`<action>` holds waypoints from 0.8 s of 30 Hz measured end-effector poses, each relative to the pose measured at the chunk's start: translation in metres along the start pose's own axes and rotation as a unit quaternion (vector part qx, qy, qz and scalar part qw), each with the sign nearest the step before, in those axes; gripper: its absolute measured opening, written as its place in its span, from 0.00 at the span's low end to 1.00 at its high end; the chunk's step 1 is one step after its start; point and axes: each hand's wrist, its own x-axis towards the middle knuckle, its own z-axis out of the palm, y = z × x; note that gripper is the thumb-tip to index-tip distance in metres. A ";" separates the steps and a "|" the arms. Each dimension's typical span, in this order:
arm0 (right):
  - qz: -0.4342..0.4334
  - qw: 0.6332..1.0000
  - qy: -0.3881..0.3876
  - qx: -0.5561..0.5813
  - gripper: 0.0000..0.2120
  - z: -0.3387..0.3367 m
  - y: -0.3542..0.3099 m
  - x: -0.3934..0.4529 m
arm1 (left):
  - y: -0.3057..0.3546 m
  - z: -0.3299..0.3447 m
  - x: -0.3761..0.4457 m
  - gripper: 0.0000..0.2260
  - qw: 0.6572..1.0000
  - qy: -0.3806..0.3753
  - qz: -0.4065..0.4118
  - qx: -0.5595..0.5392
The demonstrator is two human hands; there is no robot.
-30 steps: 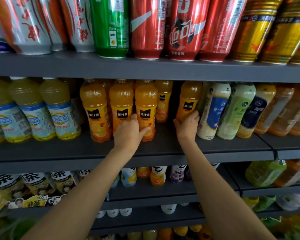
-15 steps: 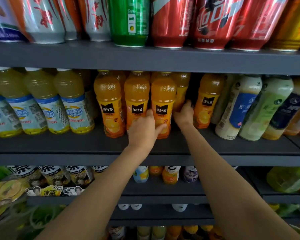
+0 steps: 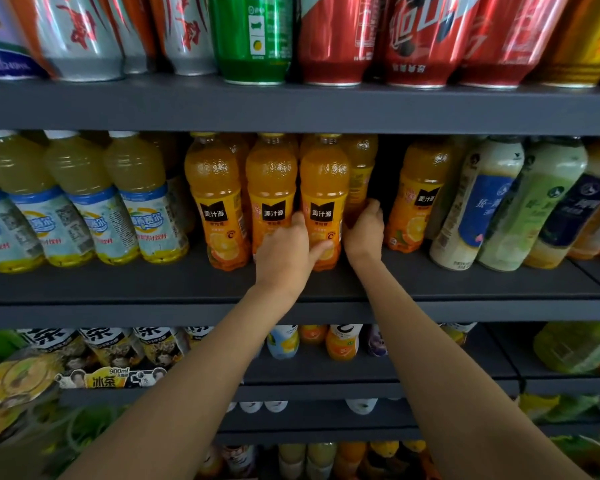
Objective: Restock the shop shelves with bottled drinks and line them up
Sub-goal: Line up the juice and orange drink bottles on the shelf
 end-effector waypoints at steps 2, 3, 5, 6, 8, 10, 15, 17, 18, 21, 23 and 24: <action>-0.064 0.997 0.032 -0.019 0.23 -0.008 0.001 -0.009 | 0.000 0.000 0.000 0.25 1.000 -0.003 -0.003 0.000; -0.108 0.992 0.061 -0.026 0.23 -0.014 0.003 -0.013 | 0.000 0.001 -0.001 0.25 1.000 -0.004 -0.004 -0.001; -0.148 0.984 0.093 -0.026 0.23 -0.024 0.004 -0.014 | 0.000 0.001 -0.001 0.25 1.000 0.000 -0.001 -0.004; -0.135 0.987 0.088 -0.021 0.24 -0.028 0.003 -0.013 | 0.001 0.000 -0.001 0.24 1.000 0.001 0.001 -0.002; -0.091 0.994 0.064 -0.013 0.24 -0.029 0.000 -0.010 | 0.001 -0.002 -0.001 0.24 1.000 0.001 0.003 0.001; -0.072 0.996 0.043 -0.006 0.21 -0.024 -0.007 -0.008 | 0.001 -0.004 -0.002 0.24 1.000 0.001 0.003 -0.003; 0.012 1.000 -0.005 -0.010 0.25 -0.016 -0.020 0.011 | 0.002 -0.004 -0.001 0.24 1.000 -0.006 0.000 -0.005; 0.037 0.999 -0.032 -0.017 0.29 -0.015 -0.021 0.020 | 0.002 -0.003 0.000 0.24 1.000 -0.007 0.003 -0.005; 0.043 0.998 -0.045 -0.019 0.31 -0.014 -0.021 0.023 | 0.001 -0.003 0.000 0.24 1.000 -0.007 0.006 -0.005; 0.072 0.995 -0.064 0.013 0.33 -0.015 -0.020 0.029 | -0.001 -0.001 0.001 0.25 1.000 -0.005 0.011 -0.001; 0.096 0.992 -0.059 0.053 0.31 -0.017 -0.018 0.033 | -0.001 -0.001 0.000 0.25 1.000 -0.002 0.014 0.002; 0.101 0.991 -0.063 0.065 0.33 -0.017 -0.018 0.035 | -0.001 0.000 0.000 0.25 1.000 -0.001 0.015 0.004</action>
